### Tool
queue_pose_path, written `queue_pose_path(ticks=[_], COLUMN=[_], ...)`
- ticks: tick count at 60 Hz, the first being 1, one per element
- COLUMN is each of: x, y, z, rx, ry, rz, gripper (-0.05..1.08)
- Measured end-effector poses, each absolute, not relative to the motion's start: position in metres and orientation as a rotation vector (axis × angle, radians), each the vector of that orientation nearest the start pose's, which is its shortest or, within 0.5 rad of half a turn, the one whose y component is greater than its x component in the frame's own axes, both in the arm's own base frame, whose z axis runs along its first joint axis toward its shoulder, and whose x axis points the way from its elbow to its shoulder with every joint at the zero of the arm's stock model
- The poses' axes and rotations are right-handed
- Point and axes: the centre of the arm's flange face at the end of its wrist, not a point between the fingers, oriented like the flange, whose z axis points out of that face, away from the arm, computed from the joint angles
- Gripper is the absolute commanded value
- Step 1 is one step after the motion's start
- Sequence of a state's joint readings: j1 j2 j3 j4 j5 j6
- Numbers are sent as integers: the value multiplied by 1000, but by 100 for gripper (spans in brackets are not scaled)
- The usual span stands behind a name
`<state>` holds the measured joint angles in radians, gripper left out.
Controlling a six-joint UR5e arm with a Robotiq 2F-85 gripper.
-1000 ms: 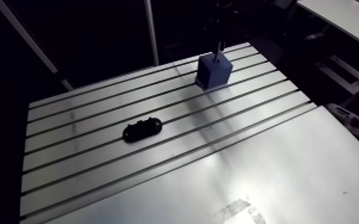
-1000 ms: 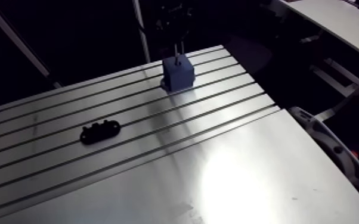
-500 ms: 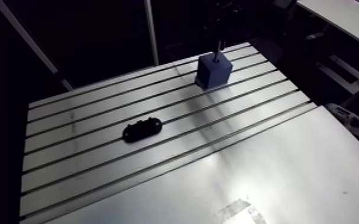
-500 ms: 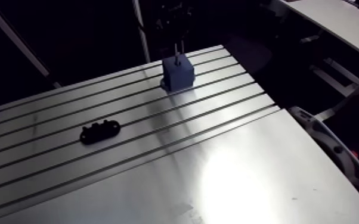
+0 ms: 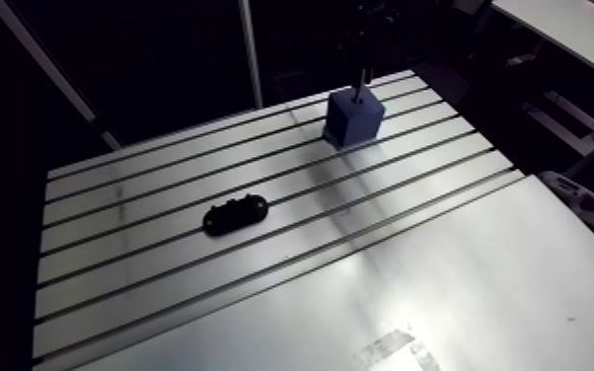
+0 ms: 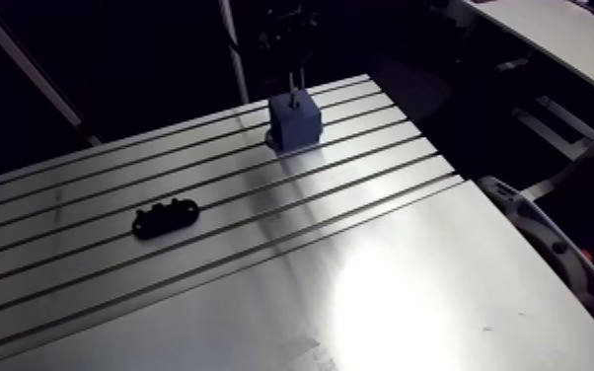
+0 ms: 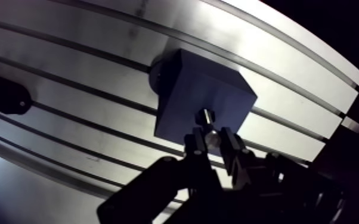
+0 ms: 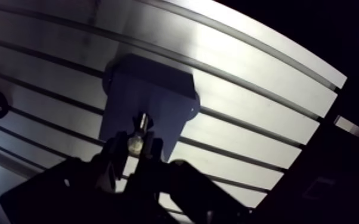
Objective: Pick up the M10 bolt and insert it into the hex recess until seated.
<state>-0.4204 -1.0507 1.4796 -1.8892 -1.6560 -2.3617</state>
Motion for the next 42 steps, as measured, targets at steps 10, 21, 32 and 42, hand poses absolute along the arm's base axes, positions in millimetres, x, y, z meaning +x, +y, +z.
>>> queue_pose_path(ticks=[10,21,32,42], x=[-650,-650,-650,-649], y=[154,155,155,153], z=[256,255,253,250], rx=[-559,-558,-556,-545], ry=[2947,2946,2943,2947], rz=[8,6,2,4], gripper=[86,86,29,1])
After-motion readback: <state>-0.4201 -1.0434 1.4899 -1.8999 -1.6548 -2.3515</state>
